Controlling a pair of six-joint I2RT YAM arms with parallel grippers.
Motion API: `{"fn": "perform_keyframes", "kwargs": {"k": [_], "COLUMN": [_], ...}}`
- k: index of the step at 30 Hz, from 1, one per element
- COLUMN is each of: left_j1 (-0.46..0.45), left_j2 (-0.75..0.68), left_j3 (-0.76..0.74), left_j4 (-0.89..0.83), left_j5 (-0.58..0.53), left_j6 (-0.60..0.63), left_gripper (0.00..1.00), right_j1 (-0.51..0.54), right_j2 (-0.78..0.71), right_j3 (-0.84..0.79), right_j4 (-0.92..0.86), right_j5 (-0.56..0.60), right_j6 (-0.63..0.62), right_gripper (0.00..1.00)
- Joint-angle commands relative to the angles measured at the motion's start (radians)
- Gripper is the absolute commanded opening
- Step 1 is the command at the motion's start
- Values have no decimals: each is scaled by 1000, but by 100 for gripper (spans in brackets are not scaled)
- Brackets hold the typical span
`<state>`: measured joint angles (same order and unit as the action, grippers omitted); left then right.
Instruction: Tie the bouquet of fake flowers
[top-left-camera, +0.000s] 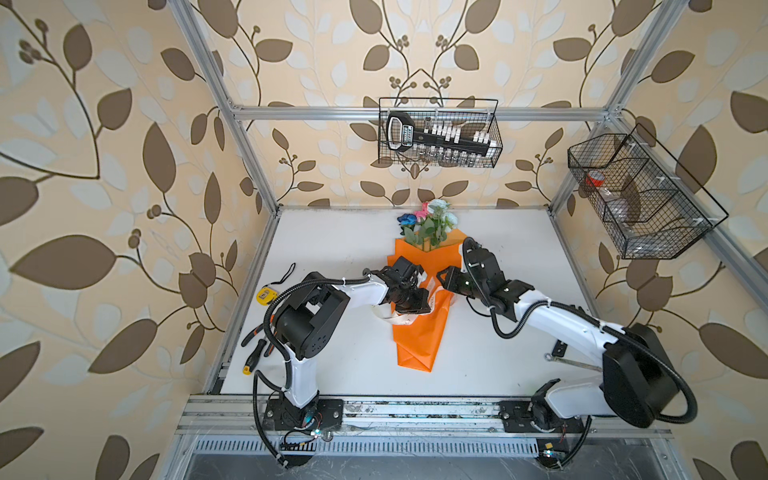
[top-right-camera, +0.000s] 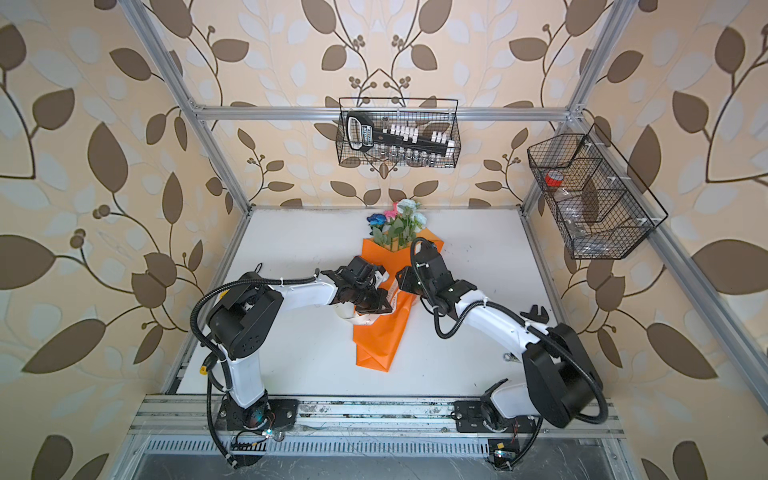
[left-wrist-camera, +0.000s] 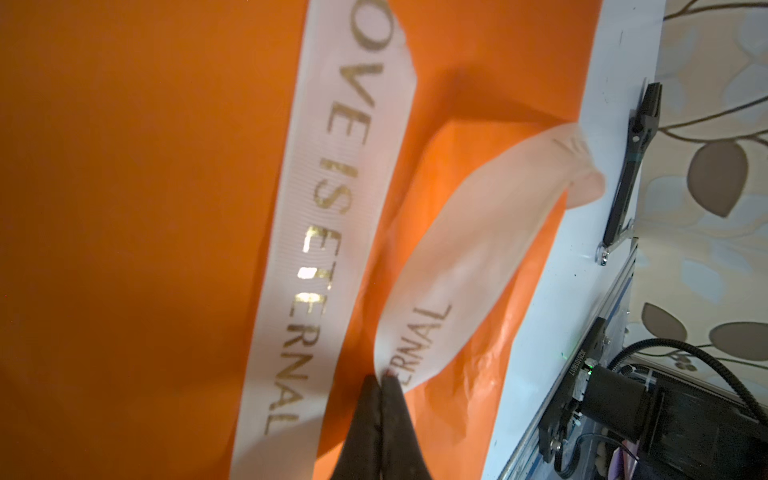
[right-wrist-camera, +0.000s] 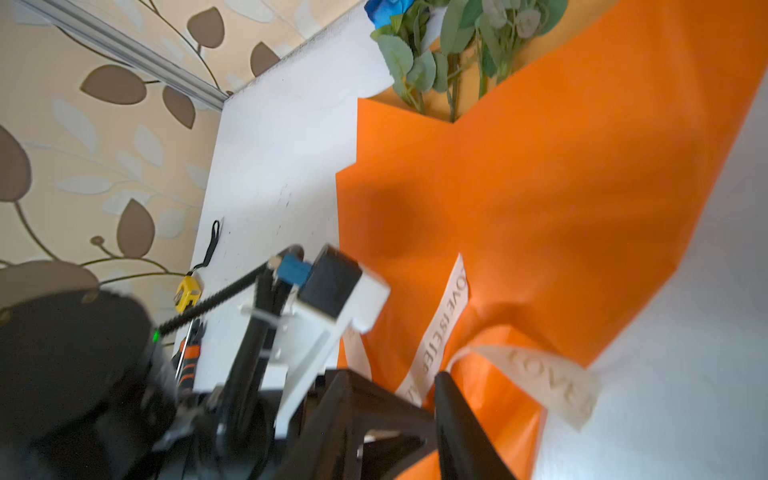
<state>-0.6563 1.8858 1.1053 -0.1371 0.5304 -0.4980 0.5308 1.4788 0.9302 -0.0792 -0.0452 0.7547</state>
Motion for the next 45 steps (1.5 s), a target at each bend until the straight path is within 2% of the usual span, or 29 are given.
{"fn": "perform_keyframes", "kwargs": {"k": [1,6,14,19,25,29,38,45], "left_j1": [-12,-12,-13,-12,-12,-13,-13,-13], "left_j2": [-48,-35,-10,-7,-4,1,-4,-41], "left_j3": [-7,-9,-2,1,0,1,-2,-7], "left_j4": [15,21,20,25,28,33,34,27], "left_j5": [47,52,55,56,59,63,63,37], "left_j6": [44,47,42,36,33,27,21,6], "left_gripper": [0,0,0,0,0,0,0,0], "right_j1": [-10,-15,-20,-18,-19,-19,-17,-17], "right_j2": [139,276,325,366,385,412,431,396], "right_j3": [112,170,156,169,180,198,226,248], "right_j4": [-125,-156,-128,-106,-70,-71,-62,-42], "right_j5": [-39,-52,-72,-80,-99,-100,-97,-104], "right_j6": [-63,-75,-63,-73,-80,-84,-108,-143], "right_gripper": [34,35,37,35,23,23,0,0]}}
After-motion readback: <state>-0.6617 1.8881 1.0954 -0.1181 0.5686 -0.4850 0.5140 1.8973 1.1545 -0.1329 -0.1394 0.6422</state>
